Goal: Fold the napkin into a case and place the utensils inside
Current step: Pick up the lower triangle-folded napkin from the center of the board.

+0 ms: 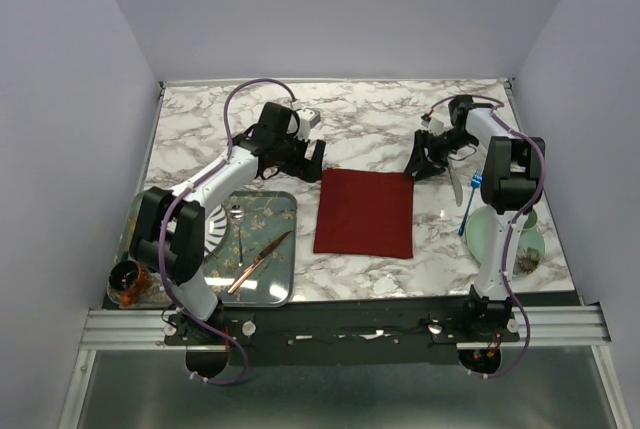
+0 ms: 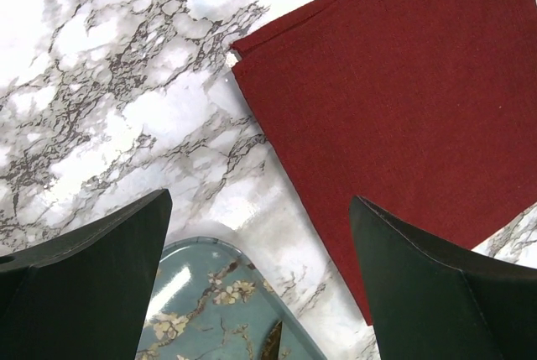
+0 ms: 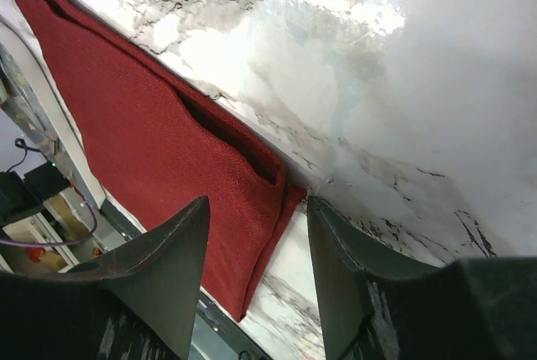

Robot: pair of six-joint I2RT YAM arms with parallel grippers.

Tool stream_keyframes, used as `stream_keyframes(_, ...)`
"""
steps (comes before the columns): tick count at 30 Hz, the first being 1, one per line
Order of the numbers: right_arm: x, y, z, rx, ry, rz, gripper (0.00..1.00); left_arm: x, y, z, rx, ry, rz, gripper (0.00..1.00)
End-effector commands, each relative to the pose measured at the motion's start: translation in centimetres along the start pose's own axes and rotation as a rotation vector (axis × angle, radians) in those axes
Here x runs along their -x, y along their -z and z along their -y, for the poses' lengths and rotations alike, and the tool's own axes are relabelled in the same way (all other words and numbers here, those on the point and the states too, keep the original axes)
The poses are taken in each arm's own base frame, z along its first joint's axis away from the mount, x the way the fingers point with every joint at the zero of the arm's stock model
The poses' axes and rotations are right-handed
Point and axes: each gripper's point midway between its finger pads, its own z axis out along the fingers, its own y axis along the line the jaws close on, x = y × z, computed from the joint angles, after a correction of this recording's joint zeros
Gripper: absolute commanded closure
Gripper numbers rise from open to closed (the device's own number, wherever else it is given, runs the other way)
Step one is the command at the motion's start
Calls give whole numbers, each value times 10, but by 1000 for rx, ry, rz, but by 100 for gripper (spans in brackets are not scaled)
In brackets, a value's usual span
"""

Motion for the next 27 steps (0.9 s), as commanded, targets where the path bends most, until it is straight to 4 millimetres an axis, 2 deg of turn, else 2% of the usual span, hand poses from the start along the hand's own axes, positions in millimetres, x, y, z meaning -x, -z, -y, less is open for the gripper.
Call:
stream_keyframes(1, 0, -2, 1, 22, -22, -17, 42, 5, 0, -6, 18, 16, 3, 1)
stream_keyframes(18, 5, -3, 5, -35, -6, -12, 49, 11, -6, -15, 22, 36, -6, 1)
stream_keyframes(22, 7, -3, 5, -32, 14, -13, 59, 9, -7, -18, 20, 41, -13, 1)
stream_keyframes(23, 7, -3, 5, -30, 18, -16, 64, 10, -7, -18, 21, 41, -8, 1)
stream_keyframes(27, 6, -3, 3, -15, 34, -27, 66, 10, -8, -20, 20, 44, -12, 1)
